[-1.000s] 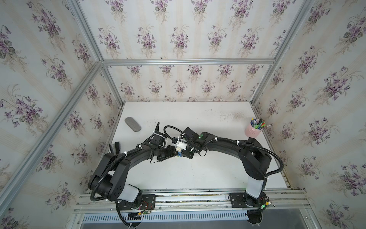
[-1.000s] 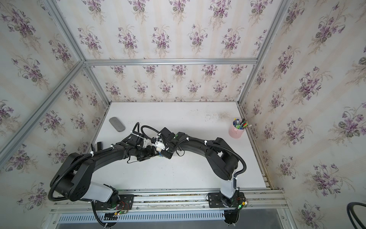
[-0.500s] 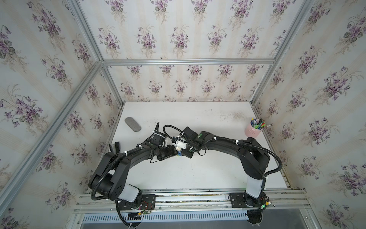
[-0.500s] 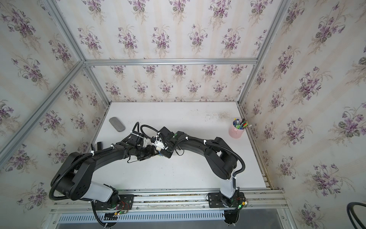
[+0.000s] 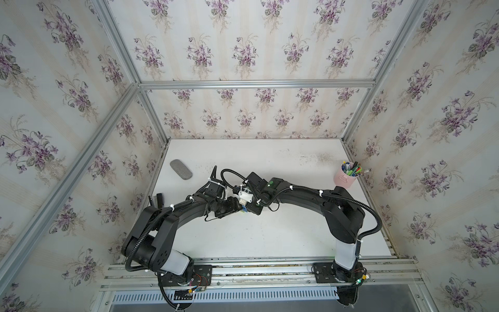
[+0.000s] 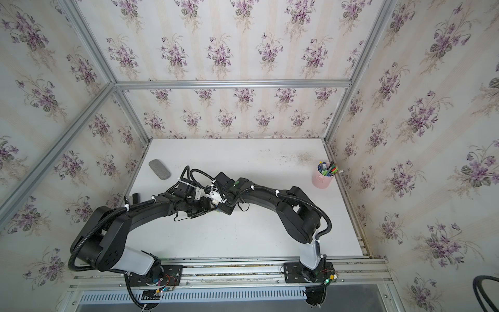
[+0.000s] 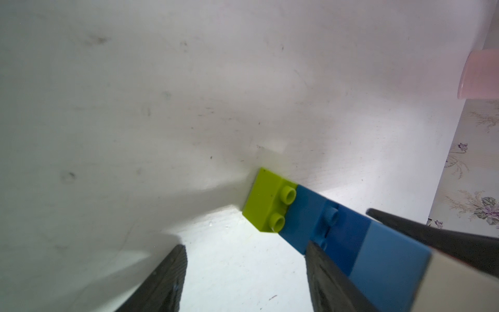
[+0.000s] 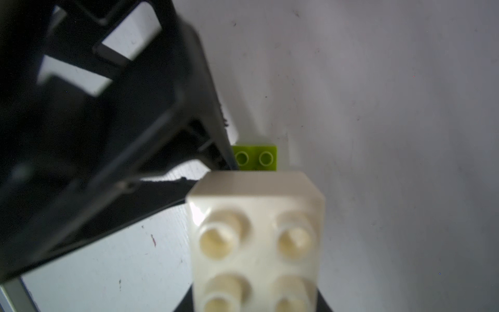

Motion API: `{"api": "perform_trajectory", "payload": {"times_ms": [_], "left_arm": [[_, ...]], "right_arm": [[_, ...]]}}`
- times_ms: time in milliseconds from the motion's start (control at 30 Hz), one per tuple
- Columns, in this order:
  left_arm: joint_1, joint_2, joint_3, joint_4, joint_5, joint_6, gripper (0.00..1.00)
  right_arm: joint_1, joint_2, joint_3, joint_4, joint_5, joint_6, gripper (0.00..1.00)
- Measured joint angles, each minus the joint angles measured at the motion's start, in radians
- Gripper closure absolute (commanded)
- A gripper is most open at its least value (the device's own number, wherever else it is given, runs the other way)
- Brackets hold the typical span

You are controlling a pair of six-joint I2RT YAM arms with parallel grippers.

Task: Assemble the letter y with lego
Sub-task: Assemble the lego brick with the lego brick.

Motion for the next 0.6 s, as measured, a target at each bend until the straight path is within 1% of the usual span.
{"api": "perform_trajectory", "payload": {"times_ms": [600], "left_arm": [[0.002,0.014,0.005,0.0,0.007,-0.001,0.34]], "right_arm": [[0.002,0.042,0.066,-0.069,0.014,0.005,0.76]]}}
